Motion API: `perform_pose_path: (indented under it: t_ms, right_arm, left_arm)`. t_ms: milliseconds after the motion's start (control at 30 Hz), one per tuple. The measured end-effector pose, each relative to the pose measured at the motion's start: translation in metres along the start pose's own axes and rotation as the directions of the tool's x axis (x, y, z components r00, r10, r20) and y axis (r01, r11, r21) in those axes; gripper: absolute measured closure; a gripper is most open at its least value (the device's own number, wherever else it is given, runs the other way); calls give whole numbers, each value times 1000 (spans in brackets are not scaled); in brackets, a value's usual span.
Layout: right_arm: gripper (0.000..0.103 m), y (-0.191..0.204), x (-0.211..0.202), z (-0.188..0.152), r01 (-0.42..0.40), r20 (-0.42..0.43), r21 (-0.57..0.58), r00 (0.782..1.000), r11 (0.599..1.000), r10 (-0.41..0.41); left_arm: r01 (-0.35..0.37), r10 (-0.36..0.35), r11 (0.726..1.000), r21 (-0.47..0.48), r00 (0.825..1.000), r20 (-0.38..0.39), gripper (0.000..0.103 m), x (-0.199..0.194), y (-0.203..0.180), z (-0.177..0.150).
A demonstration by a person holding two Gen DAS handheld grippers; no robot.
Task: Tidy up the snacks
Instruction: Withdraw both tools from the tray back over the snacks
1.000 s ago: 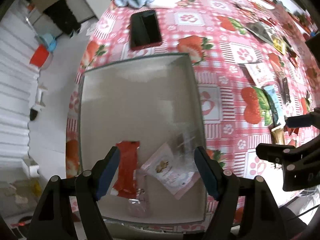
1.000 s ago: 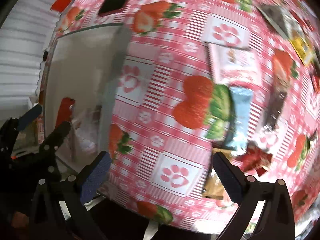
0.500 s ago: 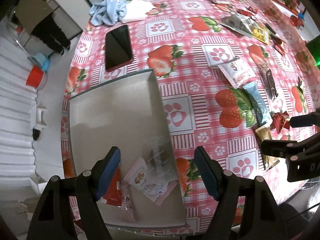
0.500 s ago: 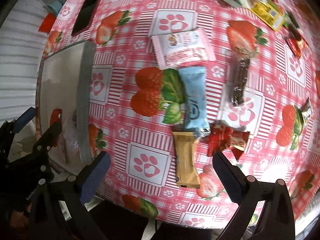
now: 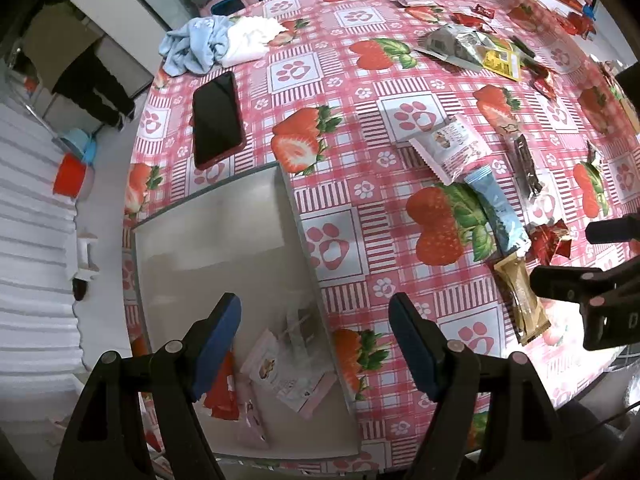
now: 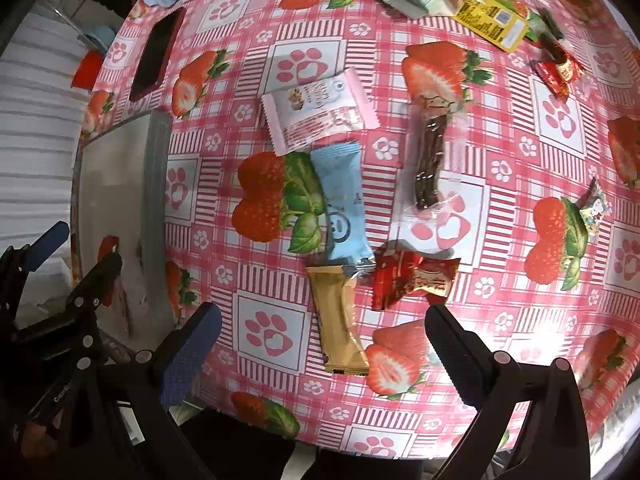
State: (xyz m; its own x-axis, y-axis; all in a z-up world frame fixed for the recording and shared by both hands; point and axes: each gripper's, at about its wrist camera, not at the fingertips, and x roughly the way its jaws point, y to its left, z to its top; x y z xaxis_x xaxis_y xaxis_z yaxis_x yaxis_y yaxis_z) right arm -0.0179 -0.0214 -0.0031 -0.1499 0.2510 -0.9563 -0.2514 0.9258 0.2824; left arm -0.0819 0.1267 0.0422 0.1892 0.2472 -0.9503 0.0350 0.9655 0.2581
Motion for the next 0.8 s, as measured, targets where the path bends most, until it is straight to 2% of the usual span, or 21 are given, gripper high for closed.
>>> perform_pose_path:
  t_ms: [467,600,800]
  right_arm:
    - [1,-22,-9,-11,11,52,51,999,999,-14]
    - [1,-22,-25,-14,63,133,33,989,998,-66]
    - [1,-15,-55,-17,138,276,-1,952,990,-132]
  left_arm:
    - [-18,17,998,52,1000,17,23,-8,-17,11]
    - [-1,0,999,53,1000,26,23,-12,-21,14]
    - [-2,0,998,69,1000,19,23,-12,-29,15]
